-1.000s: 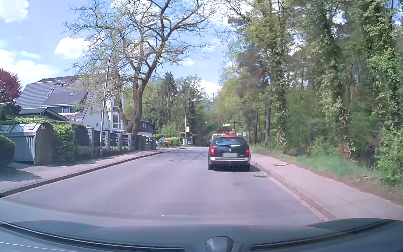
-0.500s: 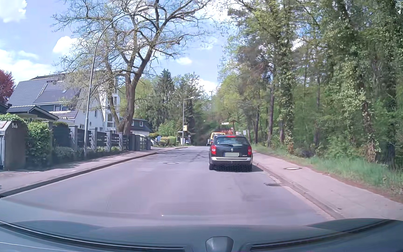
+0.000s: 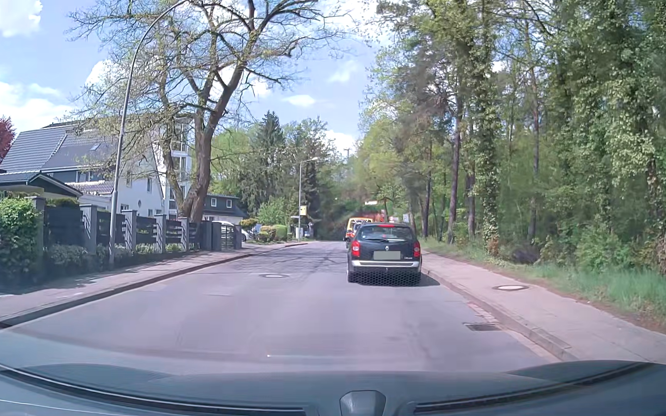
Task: Follow the waypoints while adhering to traffic rules and regulations
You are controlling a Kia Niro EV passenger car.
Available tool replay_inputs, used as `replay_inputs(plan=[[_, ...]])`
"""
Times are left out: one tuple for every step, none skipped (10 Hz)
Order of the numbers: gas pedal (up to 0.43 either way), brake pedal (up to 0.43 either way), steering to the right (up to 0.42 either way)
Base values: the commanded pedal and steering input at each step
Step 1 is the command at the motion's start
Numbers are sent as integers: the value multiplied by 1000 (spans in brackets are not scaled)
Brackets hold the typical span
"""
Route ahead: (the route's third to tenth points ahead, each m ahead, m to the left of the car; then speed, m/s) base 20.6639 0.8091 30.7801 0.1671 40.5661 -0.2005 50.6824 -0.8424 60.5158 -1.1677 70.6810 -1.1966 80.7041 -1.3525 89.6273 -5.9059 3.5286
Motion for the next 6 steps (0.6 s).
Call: replay_inputs(plan=[[0, 0, 6], [0, 0, 7], [0, 0, 7], [0, 0, 10], [0, 0, 12], [0, 6, 18]])
